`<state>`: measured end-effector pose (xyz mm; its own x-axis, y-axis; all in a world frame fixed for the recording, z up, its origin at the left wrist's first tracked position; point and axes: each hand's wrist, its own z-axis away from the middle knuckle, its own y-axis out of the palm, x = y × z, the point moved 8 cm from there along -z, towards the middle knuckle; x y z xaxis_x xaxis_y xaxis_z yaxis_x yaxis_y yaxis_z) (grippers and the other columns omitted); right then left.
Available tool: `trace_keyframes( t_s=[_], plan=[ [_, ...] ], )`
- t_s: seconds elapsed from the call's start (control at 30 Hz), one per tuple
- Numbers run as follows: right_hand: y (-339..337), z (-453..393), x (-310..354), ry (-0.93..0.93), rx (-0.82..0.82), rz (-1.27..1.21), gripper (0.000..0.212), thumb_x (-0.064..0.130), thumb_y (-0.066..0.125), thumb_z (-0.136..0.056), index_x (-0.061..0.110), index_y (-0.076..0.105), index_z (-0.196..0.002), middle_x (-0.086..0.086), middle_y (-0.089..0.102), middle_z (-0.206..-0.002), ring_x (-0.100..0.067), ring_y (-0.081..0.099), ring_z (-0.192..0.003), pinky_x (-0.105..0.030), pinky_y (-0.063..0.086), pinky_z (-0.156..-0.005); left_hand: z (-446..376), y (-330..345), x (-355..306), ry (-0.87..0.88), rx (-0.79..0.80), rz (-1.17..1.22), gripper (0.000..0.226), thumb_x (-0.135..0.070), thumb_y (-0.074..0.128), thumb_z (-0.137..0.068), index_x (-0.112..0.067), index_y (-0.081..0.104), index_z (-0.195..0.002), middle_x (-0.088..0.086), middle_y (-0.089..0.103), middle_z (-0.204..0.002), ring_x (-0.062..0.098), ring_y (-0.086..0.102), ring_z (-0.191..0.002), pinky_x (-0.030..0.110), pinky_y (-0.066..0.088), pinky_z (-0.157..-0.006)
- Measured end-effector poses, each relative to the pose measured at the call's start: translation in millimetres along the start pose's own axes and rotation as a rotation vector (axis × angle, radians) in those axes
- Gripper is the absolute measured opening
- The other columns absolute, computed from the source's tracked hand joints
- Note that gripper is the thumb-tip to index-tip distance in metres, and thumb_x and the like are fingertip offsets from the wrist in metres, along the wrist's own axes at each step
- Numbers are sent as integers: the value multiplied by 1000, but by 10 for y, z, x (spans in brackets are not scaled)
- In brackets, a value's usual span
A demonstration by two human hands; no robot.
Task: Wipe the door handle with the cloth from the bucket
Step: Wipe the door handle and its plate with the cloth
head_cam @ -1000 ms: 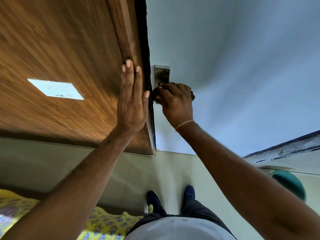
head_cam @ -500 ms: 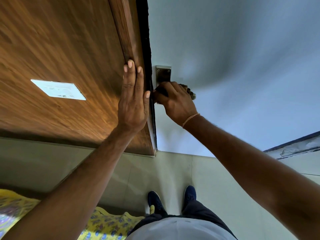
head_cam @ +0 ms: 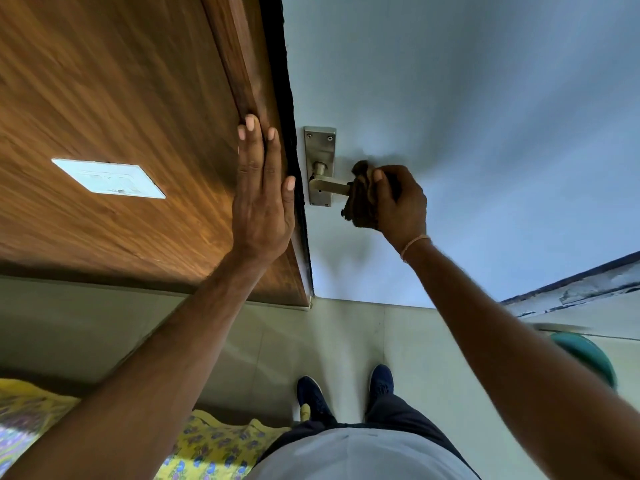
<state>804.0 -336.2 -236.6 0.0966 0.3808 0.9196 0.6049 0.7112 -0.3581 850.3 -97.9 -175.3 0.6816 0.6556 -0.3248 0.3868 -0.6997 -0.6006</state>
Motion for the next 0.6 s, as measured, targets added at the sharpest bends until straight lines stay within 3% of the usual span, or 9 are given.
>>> trace_keyframes(
  t_s=[0.1, 0.2, 0.3, 0.37, 0.47, 0.53, 0.6],
  plan=[
    [175, 149, -405, 425, -189, -673, 24, 28, 56, -110, 13, 71, -100, -4, 71, -90, -21, 67, -87, -35, 56, -79, -5, -14, 0, 8, 8, -7, 61, -21, 39, -112, 12, 33, -164, 39, 26, -171, 52, 24, -164, 59, 32, -135],
    [516, 229, -489, 667, -187, -1190, 33, 33, 51, -112, 8, 72, -110, -15, 71, -108, -33, 68, -104, -44, 58, -94, 0, -14, 2, 19, 8, -9, 61, -20, 39, -112, 13, 34, -163, 40, 27, -171, 53, 25, -163, 58, 31, -136],
    [802, 240, -379, 791, -97, -1556, 53, 33, 37, -114, 5, 81, -103, -12, 68, -110, -24, 64, -99, -31, 40, -114, 6, 0, 11, 17, 10, -16, 60, -20, 40, -112, 13, 34, -163, 40, 27, -171, 53, 24, -164, 56, 29, -137],
    [933, 253, -311, 854, -73, -1650, 50, 28, 34, -112, 7, 79, -105, -10, 67, -111, -24, 62, -107, -31, 34, -120, -1, 16, 9, 20, 12, -25, 60, -20, 39, -113, 13, 34, -163, 40, 26, -171, 54, 23, -163, 57, 29, -137],
    [986, 337, -272, 924, -43, -1640, 41, 34, 35, -111, 18, 65, -133, -10, 62, -136, -28, 54, -127, -42, 36, -124, -3, 35, 13, 11, 16, -31, 58, -18, 41, -114, 13, 34, -163, 41, 26, -170, 55, 23, -163, 61, 31, -135],
    [912, 410, -245, 922, -1, -1632, 56, 52, 36, -108, 19, 62, -144, -9, 61, -150, -28, 56, -130, -42, 37, -124, -5, 34, 16, 11, 14, -30, 58, -16, 43, -113, 13, 35, -162, 41, 26, -170, 55, 23, -163, 61, 32, -134],
    [819, 477, -256, 898, 3, -1604, 70, 72, 44, -99, 22, 64, -144, -10, 64, -149, -28, 61, -134, -42, 43, -119, 0, 21, 21, 16, 10, -27, 58, -16, 44, -112, 13, 36, -162, 40, 27, -170, 54, 24, -163, 59, 31, -136]
  ],
)
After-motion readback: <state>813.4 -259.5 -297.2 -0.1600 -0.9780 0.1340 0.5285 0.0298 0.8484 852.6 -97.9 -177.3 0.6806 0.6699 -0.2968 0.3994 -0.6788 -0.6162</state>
